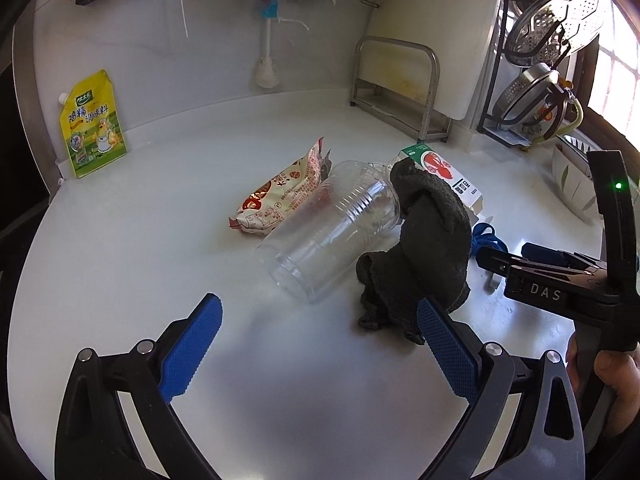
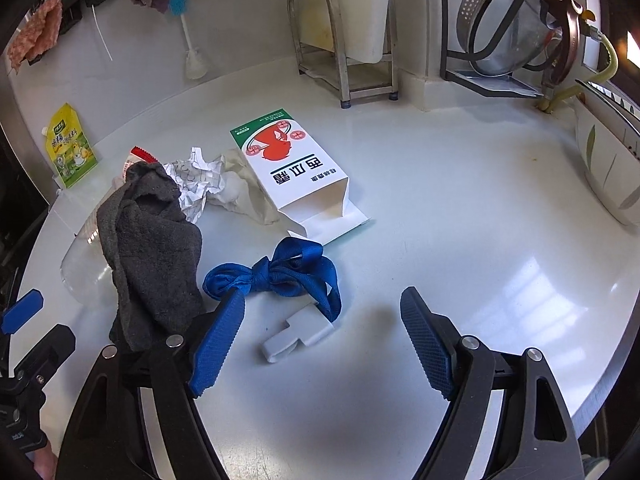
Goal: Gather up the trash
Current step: 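Grasp the blue lanyard with the right tool while the left tool grasps the gray cloth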
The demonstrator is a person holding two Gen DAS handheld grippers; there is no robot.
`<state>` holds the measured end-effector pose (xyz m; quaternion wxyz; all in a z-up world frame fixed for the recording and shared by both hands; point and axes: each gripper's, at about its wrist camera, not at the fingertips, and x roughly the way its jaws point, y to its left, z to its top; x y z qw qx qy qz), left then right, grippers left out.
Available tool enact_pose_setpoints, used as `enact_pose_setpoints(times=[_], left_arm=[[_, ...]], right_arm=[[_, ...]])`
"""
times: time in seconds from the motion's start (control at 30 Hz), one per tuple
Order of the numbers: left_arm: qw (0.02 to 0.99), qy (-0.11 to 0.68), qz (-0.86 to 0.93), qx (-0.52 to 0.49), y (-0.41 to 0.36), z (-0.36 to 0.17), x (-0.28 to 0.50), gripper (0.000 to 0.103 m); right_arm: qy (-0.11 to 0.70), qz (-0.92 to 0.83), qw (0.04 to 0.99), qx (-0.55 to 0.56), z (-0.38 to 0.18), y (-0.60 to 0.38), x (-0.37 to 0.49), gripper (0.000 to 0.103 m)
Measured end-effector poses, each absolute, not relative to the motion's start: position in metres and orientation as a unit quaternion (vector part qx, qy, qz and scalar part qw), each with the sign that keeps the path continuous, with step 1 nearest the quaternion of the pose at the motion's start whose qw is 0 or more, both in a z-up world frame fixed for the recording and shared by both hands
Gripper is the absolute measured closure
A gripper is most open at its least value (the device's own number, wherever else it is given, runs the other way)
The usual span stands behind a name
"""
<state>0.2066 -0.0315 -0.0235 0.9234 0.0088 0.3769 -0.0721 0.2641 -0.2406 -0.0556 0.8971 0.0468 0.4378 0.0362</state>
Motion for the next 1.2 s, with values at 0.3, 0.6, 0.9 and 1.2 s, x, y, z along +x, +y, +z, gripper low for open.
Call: enact_pose_setpoints(times=[0.3, 0.6, 0.9, 1.2], left_arm=[[0.924, 0.375, -0.078, 0.012, -0.048, -0.025, 0.202, 0.007], [0.925, 0.372, -0.080, 0.006, -0.074, -0.024, 0.197, 0.007], [0.924, 0.377, -0.059, 0.012, -0.110, -0.031, 0.207, 0.007], [0.913, 0.408, -0.010, 0.006, -0.132, -0.049, 0.230, 0.036]], right_arm=[[0.440, 0.054, 0.895, 0.038, -0.057, -0.237, 0.268, 0.088], [0.407, 0.057, 0.907, 0.089, -0.041, -0.262, 0.240, 0.100], [0.377, 0.010, 0.914, 0.150, -0.031, -0.318, 0.208, 0.100], [0.367, 0.024, 0.914, 0.174, -0.026, -0.327, 0.205, 0.100]])
